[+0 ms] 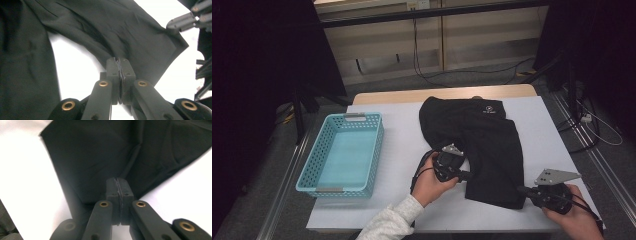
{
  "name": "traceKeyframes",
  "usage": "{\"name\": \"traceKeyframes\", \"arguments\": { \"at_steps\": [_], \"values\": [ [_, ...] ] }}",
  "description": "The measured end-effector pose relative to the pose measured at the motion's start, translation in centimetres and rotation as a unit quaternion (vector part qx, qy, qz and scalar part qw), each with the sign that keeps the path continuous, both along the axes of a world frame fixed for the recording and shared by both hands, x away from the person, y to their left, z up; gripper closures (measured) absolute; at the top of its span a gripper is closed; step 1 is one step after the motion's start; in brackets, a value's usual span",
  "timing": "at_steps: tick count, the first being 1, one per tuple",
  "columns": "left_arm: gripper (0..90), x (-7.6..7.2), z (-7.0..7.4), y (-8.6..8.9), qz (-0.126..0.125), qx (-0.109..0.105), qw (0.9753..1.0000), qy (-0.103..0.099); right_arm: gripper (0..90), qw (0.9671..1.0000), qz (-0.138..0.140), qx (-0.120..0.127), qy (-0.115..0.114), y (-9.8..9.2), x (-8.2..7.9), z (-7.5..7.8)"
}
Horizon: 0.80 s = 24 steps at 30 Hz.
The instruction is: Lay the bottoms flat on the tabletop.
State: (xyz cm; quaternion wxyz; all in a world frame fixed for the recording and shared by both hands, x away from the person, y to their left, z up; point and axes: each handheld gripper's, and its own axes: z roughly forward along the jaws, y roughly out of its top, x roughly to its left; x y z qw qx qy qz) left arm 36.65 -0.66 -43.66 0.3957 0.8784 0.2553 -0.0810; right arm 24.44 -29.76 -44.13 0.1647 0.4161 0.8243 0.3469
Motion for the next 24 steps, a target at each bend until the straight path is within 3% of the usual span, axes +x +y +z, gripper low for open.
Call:
{"name": "traceKeyframes", "arguments": {
  "at_steps": [4,6,7,8,10,12,14,16,18,19,21,23,24],
  "values": [
    [86.8,0.0,-0.1,0.2,0.000,-0.002,1.0000,0.004,90.0,1.0000,-0.003,0.004,0.004,-0.9,-0.4,0.1],
    [74.5,0.3,-0.1,0.4,0.008,-0.005,1.0000,0.002,89.9,0.9999,-0.006,0.005,0.008,-1.0,-0.4,0.1],
    [63.9,0.5,-0.1,0.5,0.020,-0.006,0.9998,-0.005,89.7,0.9998,0.007,0.007,0.017,-1.0,-0.4,0.0],
    [59.6,0.8,-0.2,0.6,0.028,-0.004,0.9996,-0.009,89.1,0.9996,0.016,0.009,0.023,-0.9,-0.4,0.0],
    [52.3,1.3,-0.5,0.8,0.043,-0.001,0.9989,-0.017,81.5,0.9999,0.003,0.003,0.013,-0.8,-0.2,0.1],
    [43.8,1.8,-0.7,0.9,0.054,-0.002,0.9982,-0.026,71.5,0.9999,-0.007,0.014,0.005,-0.9,0.1,0.2],
    [41.7,2.3,-0.7,0.9,0.062,-0.002,0.9974,-0.037,69.9,0.9997,-0.019,0.014,-0.004,-1.0,0.4,0.2],
    [40.9,2.7,-0.9,0.6,0.066,-0.007,0.9970,-0.040,60.0,0.9991,-0.037,0.019,-0.011,-1.1,0.7,0.2],
    [41.2,3.0,-1.2,0.1,0.067,0.002,0.9962,-0.056,57.5,0.9985,-0.048,0.018,-0.020,-1.1,1.1,0.1],
    [41.6,3.2,-1.4,-0.1,0.069,0.006,0.9961,-0.055,52.7,0.9979,-0.058,0.018,-0.024,-1.2,1.2,0.1],
    [44.3,3.4,-1.9,-0.6,0.070,0.004,0.9959,-0.057,49.3,0.9965,-0.074,0.025,-0.029,-1.3,1.5,0.0],
    [46.2,3.4,-2.2,-1.2,0.068,0.012,0.9947,-0.076,42.4,0.9950,-0.089,0.028,-0.036,-1.5,1.8,-0.1],
    [48.9,3.4,-2.2,-1.3,0.070,0.011,0.9946,-0.076,41.6,0.9943,-0.095,0.030,-0.037,-1.5,2.0,-0.1]
  ]
}}
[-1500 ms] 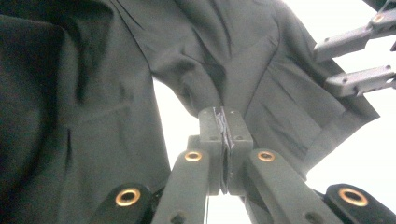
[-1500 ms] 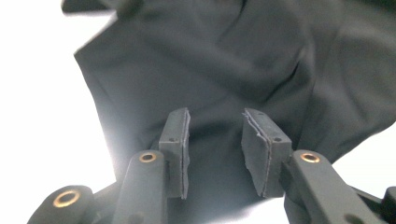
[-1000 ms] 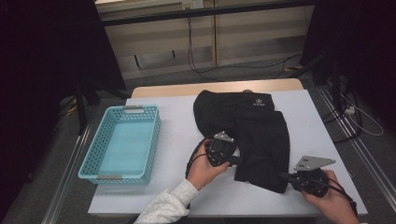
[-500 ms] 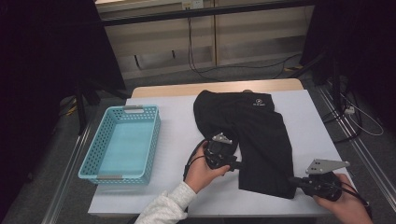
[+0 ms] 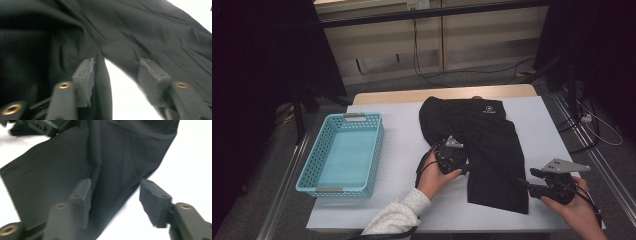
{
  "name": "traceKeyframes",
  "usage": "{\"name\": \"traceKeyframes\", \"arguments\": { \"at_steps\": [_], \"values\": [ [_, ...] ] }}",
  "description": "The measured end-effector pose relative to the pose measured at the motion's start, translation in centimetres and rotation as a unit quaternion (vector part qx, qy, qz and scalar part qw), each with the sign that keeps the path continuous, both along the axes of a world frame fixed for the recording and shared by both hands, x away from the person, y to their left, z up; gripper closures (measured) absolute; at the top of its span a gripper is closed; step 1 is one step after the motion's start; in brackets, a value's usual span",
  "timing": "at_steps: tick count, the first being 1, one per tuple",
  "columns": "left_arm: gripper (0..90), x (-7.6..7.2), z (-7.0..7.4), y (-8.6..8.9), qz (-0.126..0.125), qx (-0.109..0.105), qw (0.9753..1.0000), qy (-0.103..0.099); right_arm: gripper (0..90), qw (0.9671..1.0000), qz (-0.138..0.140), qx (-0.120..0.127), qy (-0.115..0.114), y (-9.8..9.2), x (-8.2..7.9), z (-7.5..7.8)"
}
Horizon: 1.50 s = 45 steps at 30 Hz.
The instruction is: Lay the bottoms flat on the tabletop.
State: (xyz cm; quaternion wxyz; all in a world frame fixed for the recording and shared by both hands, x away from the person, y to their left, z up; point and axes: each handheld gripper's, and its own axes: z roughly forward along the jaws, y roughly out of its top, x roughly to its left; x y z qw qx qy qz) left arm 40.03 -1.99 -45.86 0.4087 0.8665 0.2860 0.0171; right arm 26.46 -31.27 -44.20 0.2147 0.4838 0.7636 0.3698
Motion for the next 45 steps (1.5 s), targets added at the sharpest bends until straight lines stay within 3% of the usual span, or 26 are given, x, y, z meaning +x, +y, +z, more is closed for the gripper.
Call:
{"name": "traceKeyframes", "arguments": {
  "at_steps": [2,3,6,7,8,13,21,31,32,35,38,40,45],
  "values": [
    [53.7,0.0,0.0,-0.3,-0.003,0.014,0.9998,-0.012,36.8,0.9999,-0.010,0.003,-0.007,0.0,0.3,-0.1],
    [57.3,-0.1,0.1,-0.4,0.000,0.007,1.0000,0.000,35.3,0.9999,-0.014,0.003,-0.006,0.0,0.4,-0.1],
    [69.2,-0.5,0.1,-0.8,-0.007,0.009,0.9999,0.004,33.3,0.9997,-0.023,0.000,-0.005,0.1,0.9,-0.3],
    [71.6,-0.5,0.1,-0.8,-0.008,0.005,0.9997,0.023,33.2,0.9996,-0.026,-0.001,-0.006,0.1,1.0,-0.3],
    [76.1,-0.5,0.0,-0.9,-0.008,0.004,0.9996,0.028,32.9,0.9995,-0.029,-0.002,-0.010,0.1,1.2,-0.3],
    [87.2,-0.7,0.0,-1.1,-0.008,0.007,0.9996,0.027,30.4,0.9985,-0.053,0.002,-0.014,-0.5,1.8,-0.3],
    [89.2,-1.3,0.6,-0.3,-0.016,0.008,0.9976,0.067,31.0,0.9972,-0.074,0.002,-0.013,-1.0,3.3,-0.6],
    [89.3,-1.7,0.9,1.5,-0.023,0.029,0.9961,0.079,33.1,0.9968,-0.080,0.007,-0.010,-1.2,4.8,-0.7],
    [89.4,-1.8,0.9,1.6,-0.017,0.025,0.9961,0.083,33.2,0.9964,-0.083,0.006,-0.011,-1.2,5.0,-0.7],
    [89.2,-1.5,1.3,2.4,-0.006,0.048,0.9969,0.062,33.4,0.9965,-0.082,0.011,-0.008,-1.2,5.5,-0.8],
    [89.1,-0.9,1.6,3.6,0.020,0.043,0.9967,0.066,33.8,0.9972,-0.075,0.009,-0.003,-1.0,5.5,-1.0],
    [89.1,-0.5,1.5,4.6,0.032,0.033,0.9954,0.084,33.8,0.9976,-0.069,0.006,-0.006,-0.9,5.4,-0.9],
    [89.1,-0.1,2.0,5.9,0.052,0.015,0.9946,0.088,33.8,0.9976,-0.069,0.003,-0.007,-1.0,5.2,-0.9]
  ]
}}
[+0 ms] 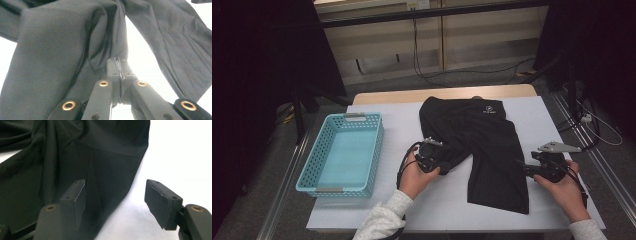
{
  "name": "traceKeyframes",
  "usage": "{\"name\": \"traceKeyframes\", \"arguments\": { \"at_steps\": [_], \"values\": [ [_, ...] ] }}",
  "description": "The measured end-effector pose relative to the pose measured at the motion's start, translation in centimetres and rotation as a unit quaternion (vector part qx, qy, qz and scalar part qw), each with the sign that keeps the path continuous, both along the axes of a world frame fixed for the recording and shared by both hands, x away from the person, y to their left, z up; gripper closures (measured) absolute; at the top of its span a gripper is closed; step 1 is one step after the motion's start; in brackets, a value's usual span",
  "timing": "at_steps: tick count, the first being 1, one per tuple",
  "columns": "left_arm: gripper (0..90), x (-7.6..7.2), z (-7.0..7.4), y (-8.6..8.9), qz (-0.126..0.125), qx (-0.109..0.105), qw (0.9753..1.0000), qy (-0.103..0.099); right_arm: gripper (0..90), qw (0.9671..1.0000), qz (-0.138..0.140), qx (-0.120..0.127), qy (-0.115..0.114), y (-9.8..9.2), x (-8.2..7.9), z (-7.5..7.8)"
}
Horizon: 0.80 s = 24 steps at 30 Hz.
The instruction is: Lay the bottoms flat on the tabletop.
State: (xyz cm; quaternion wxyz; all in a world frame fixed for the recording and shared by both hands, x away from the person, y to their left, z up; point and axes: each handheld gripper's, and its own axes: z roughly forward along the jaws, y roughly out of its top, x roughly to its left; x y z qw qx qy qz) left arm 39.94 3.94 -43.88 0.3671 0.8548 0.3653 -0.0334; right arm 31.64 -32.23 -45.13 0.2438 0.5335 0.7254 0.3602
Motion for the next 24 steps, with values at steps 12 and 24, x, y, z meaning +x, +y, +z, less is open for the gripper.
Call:
{"name": "traceKeyframes", "arguments": {
  "at_steps": [12,24],
  "values": [
    [89.2,1.3,1.1,3.3,0.052,-0.026,0.9983,-0.001,33.8,1.0000,0.007,-0.002,0.001,0.3,0.0,0.0],
    [89.2,1.9,2.2,5.8,0.094,-0.035,0.9947,-0.020,33.8,0.9997,0.022,-0.012,0.002,0.9,0.0,0.0]
  ]
}}
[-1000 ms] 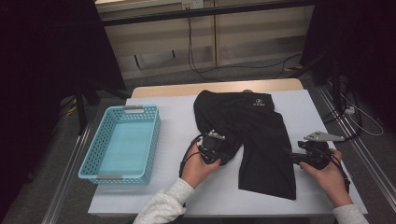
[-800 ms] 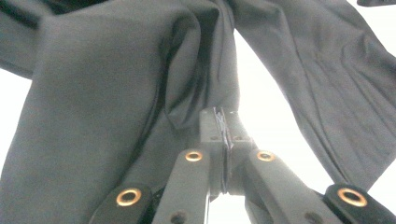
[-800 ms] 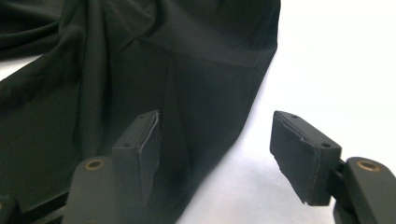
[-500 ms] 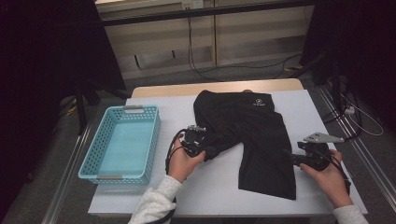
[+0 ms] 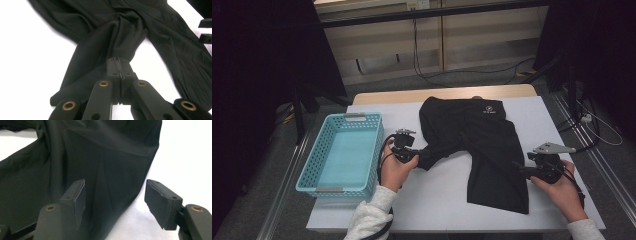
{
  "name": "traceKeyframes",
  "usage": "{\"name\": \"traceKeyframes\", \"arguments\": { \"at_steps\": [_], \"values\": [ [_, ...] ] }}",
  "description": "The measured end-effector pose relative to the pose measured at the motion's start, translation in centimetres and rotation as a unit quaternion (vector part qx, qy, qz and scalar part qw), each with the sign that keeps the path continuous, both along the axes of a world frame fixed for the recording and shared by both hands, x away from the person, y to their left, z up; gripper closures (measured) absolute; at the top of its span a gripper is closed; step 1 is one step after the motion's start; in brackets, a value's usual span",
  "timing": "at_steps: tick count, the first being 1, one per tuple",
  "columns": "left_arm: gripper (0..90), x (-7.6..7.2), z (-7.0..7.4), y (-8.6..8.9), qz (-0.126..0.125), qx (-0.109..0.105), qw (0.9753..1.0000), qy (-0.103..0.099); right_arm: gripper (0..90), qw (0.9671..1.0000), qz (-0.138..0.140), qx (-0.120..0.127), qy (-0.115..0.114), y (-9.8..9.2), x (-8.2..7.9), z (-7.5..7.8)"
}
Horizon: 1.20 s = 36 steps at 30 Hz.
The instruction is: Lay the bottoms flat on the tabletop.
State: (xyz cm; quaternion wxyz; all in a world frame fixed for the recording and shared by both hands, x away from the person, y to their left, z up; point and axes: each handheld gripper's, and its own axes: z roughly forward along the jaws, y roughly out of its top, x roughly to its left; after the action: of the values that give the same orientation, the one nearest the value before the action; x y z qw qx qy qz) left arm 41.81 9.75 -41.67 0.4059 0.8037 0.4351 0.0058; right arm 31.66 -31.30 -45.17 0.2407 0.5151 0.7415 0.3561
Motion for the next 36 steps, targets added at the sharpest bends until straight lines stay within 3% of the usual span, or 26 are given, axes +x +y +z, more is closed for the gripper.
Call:
{"name": "traceKeyframes", "arguments": {
  "at_steps": [5,8,15,19,25,31,36],
  "values": [
    [89.2,0.2,0.6,1.1,0.017,-0.014,0.9998,-0.005,33.8,1.0000,0.001,0.004,-0.002,0.2,0.0,0.1],
    [89.2,0.3,0.9,1.6,0.028,-0.021,0.9994,-0.009,35.0,0.9999,-0.002,-0.007,0.008,0.2,0.1,-0.1],
    [89.2,0.3,1.2,1.9,0.035,-0.014,0.9991,-0.020,41.4,0.9996,-0.006,-0.003,0.028,0.0,0.3,-0.6],
    [89.2,0.3,0.8,1.5,0.028,-0.009,0.9995,-0.014,51.4,0.9990,-0.009,-0.003,0.045,-0.2,0.3,-0.8],
    [89.2,0.1,0.7,0.7,0.014,-0.002,0.9998,-0.014,89.0,0.9979,0.014,0.020,0.060,-0.3,0.0,-0.7],
    [89.2,-0.1,0.4,0.1,-0.001,0.001,1.0000,-0.007,90.0,0.9968,0.036,0.010,0.071,-0.2,-0.8,-0.3],
    [89.1,-0.4,0.0,-0.9,-0.017,0.003,0.9998,-0.002,90.0,0.9964,0.037,0.015,0.075,-1.2,-1.7,-0.3]
  ]
}}
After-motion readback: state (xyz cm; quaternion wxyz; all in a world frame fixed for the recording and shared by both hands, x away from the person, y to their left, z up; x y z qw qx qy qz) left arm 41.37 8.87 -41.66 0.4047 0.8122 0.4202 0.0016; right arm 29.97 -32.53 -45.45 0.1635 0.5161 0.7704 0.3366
